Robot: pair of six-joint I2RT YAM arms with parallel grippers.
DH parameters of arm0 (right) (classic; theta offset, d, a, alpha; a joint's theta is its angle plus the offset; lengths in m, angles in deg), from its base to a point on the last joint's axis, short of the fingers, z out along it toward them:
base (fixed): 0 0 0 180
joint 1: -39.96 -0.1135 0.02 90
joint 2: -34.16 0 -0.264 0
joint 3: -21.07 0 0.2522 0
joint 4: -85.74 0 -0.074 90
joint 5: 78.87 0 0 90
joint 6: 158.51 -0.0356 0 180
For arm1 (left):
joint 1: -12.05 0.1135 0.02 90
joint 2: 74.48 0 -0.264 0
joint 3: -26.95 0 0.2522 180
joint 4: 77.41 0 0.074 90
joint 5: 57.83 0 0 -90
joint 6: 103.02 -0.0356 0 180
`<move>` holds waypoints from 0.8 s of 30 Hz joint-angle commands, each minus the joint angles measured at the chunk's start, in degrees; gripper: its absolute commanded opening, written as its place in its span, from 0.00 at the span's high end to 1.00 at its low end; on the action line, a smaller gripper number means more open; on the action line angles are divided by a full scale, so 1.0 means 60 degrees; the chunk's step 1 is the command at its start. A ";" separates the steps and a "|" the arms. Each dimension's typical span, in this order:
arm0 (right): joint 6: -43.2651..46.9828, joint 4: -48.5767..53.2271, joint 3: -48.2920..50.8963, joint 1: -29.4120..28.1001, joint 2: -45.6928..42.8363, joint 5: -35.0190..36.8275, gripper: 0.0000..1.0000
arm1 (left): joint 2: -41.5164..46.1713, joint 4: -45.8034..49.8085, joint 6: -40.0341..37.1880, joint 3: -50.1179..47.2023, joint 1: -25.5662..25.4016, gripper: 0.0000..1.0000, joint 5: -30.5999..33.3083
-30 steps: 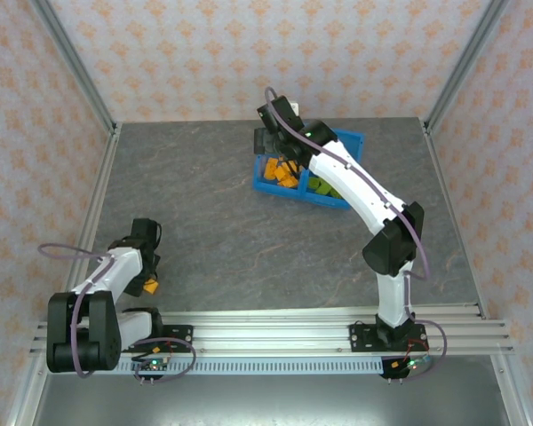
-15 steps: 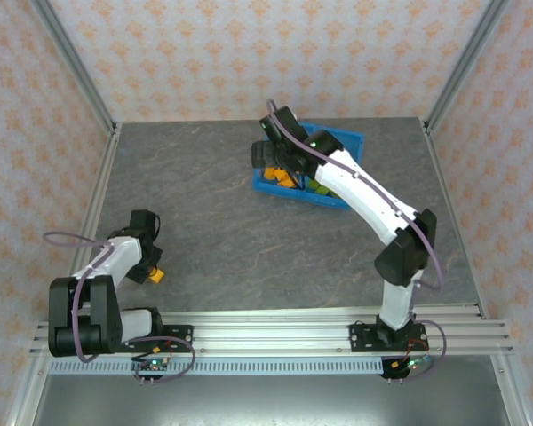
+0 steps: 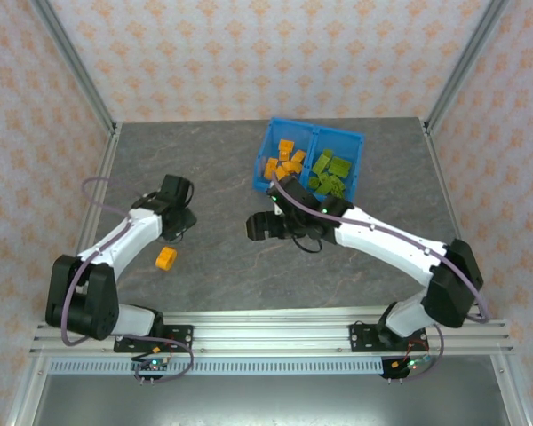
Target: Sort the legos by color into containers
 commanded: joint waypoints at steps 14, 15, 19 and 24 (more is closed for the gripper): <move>-0.0433 -0.0638 0.0331 0.0045 -0.0836 0.0979 0.10 | 0.0854 0.1852 0.0649 -0.1305 -0.0348 0.00 0.0916; -0.0371 -0.0555 0.0263 0.0038 -0.0804 0.1010 0.10 | 0.0838 0.1988 0.0924 -0.1427 -0.0348 0.00 0.0901; -0.0334 -0.0410 0.0183 0.0038 -0.0833 0.1000 0.10 | 0.0916 0.1962 0.1705 -0.1859 -0.0246 0.00 0.1573; -0.0351 -0.0170 0.0268 0.0038 -0.1102 0.1177 0.10 | 0.0682 0.0925 0.2018 -0.2290 0.0139 0.00 0.1371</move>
